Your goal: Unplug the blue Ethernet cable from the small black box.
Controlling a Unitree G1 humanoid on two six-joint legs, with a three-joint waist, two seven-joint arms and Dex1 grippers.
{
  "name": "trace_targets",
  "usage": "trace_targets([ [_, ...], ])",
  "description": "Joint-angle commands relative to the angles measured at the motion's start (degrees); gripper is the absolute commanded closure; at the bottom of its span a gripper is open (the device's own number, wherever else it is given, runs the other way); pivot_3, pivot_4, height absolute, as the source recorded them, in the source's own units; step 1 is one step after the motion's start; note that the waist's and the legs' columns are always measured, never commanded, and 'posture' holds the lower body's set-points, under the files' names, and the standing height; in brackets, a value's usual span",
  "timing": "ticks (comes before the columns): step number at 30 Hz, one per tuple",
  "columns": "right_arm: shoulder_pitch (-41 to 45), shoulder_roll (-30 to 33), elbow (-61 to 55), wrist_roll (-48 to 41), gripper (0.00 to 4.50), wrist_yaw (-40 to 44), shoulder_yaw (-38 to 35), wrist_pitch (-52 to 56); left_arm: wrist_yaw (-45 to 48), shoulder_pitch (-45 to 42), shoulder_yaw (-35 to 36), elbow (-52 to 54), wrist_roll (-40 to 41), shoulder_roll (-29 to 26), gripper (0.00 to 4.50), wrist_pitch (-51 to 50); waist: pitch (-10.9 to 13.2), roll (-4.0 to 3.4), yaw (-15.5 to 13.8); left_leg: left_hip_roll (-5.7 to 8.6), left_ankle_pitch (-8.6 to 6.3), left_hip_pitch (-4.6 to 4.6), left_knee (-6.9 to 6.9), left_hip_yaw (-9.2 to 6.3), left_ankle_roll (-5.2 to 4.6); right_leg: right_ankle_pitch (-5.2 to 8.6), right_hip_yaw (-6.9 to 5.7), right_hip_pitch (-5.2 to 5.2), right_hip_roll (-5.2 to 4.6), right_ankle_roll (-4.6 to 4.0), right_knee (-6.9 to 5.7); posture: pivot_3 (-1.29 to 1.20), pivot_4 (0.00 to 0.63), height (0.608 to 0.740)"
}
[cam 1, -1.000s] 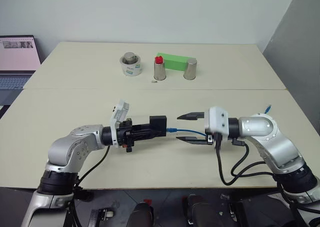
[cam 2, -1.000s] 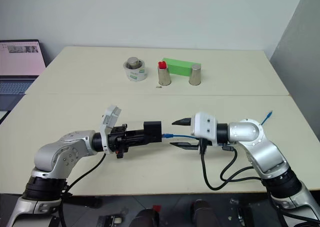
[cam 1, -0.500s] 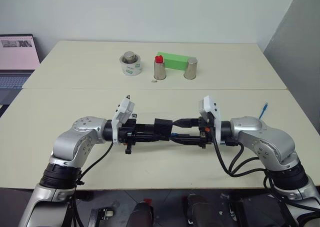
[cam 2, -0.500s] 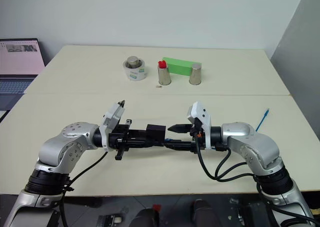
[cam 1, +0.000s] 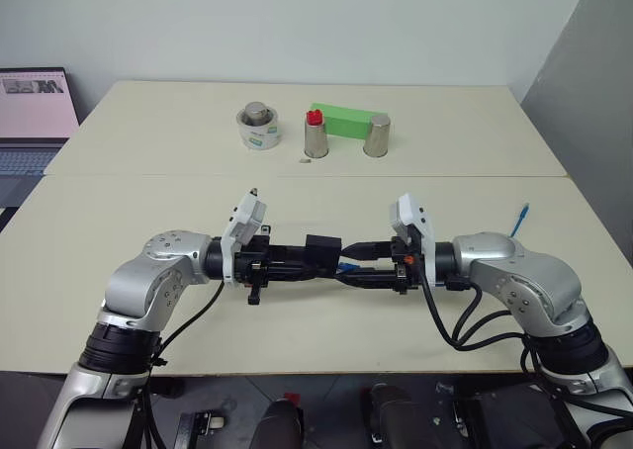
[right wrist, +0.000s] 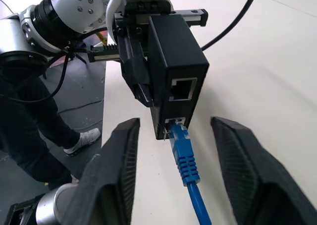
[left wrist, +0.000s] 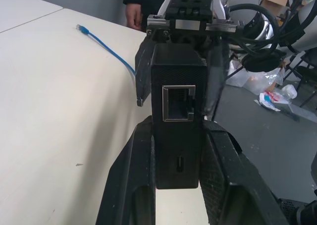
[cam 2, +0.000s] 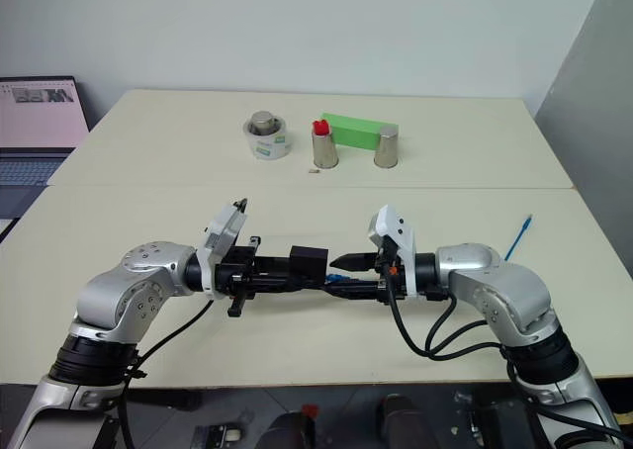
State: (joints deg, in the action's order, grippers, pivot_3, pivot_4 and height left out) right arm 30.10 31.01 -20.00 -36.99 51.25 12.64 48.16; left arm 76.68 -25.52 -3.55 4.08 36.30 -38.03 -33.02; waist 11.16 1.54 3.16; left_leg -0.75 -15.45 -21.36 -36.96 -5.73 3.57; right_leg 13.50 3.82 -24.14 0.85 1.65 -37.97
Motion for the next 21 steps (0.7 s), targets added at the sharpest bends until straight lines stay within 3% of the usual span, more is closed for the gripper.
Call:
trace_targets([
  [1, 1.3, 0.2, -0.9, 0.6, 3.26, 1.1, 0.3, -0.9, 0.0, -0.4, 0.5, 2.3, 0.1, 0.1, 3.7, 1.2, 0.0, 0.0, 0.0, 0.0, 0.0, 0.0, 0.0, 0.0, 0.0, 0.0, 0.0, 0.0, 0.0, 0.0, 0.0, 0.0, 0.15, 0.74],
  [6, 1.7, 0.9, -0.8, 1.5, 4.48, 2.3, 0.8, -1.3, -0.2, -0.4, 0.7, 2.4, 0.4, 0.4, 3.7, 0.9, 0.0, 0.0, 0.0, 0.0, 0.0, -0.01, 0.0, 0.0, 0.0, 0.0, 0.0, -0.01, 0.0, 0.0, 0.01, 0.0, 0.15, 0.74],
  [16, 3.2, 2.1, 0.7, 3.1, 4.49, 5.2, 1.5, -1.4, 1.6, -0.1, 0.3, 2.6, 0.2, -0.4, 3.7, 0.7, 0.0, 0.0, 0.0, 0.0, 0.0, -0.01, 0.0, -0.01, 0.0, 0.0, -0.02, -0.01, 0.0, 0.0, 0.0, 0.0, 0.15, 0.74],
  [21, 2.7, 6.1, 3.0, 5.2, 4.49, 8.3, 2.2, -2.9, 2.7, 0.2, 0.4, 0.6, -2.1, -2.4, 3.7, 2.8, 0.0, 0.0, 0.0, 0.0, 0.0, -0.02, 0.0, -0.01, 0.0, 0.0, -0.02, -0.01, 0.0, 0.0, 0.02, 0.0, 0.15, 0.74],
])
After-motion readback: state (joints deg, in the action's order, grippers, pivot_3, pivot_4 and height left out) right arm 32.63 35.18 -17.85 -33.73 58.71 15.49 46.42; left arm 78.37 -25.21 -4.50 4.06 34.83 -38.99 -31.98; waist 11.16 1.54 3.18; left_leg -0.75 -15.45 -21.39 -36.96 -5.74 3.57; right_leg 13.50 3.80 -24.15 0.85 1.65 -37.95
